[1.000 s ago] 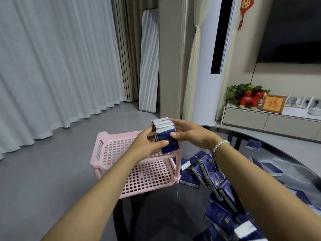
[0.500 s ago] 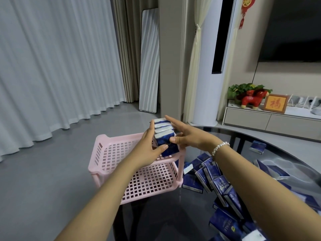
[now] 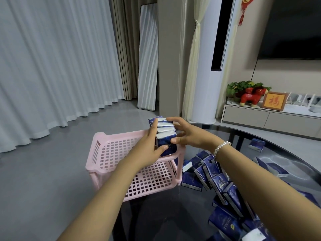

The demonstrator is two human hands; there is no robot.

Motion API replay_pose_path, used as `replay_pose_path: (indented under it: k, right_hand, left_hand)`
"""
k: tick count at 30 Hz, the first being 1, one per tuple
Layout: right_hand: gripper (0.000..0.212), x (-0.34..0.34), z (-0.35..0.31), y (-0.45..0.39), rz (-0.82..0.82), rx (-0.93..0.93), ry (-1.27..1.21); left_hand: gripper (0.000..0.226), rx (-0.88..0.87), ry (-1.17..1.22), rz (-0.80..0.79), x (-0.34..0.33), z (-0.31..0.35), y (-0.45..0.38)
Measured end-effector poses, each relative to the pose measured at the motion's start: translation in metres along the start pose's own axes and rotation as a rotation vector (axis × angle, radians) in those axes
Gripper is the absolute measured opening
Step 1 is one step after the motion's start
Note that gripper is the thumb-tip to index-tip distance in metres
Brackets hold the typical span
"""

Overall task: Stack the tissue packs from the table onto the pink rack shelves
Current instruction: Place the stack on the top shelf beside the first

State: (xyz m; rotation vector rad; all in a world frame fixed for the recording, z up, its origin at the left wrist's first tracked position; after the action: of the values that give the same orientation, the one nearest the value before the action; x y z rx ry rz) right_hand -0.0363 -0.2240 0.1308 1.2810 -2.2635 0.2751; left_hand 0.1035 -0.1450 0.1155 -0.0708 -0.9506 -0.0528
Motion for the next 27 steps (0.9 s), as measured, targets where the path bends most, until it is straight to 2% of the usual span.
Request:
replay_pose_path:
  k: [5, 8, 10, 12, 15, 19, 23, 27]
  right_hand:
    - [0.062, -0.004, -0.005, 0.004, -0.064, -0.07, 0.128]
    - [0.047, -0.008, -0.007, 0.002, 0.001, -0.102, 0.153]
    - [0.044, -0.01, -0.004, 0.0, 0.065, -0.1, 0.151]
    - [0.046, -0.013, -0.001, 0.0, 0.092, -0.098, 0.259]
    - [0.046, -0.019, 0.005, 0.005, 0.153, -0.104, 0.351]
    - [0.045, -0.027, 0.009, 0.005, 0.207, -0.081, 0.266]
    - [0.045, -0.034, 0.013, 0.004, 0.248, -0.022, 0.055]
    - [0.041, -0.037, 0.013, 0.003, 0.384, 0.018, 0.029]
  left_hand:
    - [0.087, 0.045, -0.087, 0.028, -0.002, -0.006, 0.007]
    - [0.082, 0.103, -0.176, -0.003, -0.003, -0.006, 0.007]
    - [0.089, 0.088, -0.133, -0.027, -0.004, -0.006, 0.005]
    - [0.093, 0.071, -0.118, -0.085, -0.008, -0.005, 0.003]
    - [0.083, 0.052, 0.01, -0.167, -0.012, -0.006, -0.002]
    - [0.063, 0.039, 0.3, -0.143, -0.015, -0.005, -0.007]
    - [0.061, 0.065, 0.327, -0.174, -0.02, -0.002, -0.01]
    - [0.063, 0.111, 0.387, -0.23, -0.01, -0.006, -0.013]
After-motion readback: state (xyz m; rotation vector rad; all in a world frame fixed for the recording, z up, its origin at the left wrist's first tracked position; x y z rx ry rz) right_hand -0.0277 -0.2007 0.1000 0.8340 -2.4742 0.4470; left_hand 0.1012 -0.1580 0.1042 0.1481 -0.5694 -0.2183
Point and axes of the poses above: each hand's wrist, its own y-axis away from the middle knuckle, its own x-axis out of the back of the hand, z = x × y, the point moved 4 cm from there along -y, towards the middle knuckle, and after that the axes turned 11 degrees about -z, right-handed, at the moved point
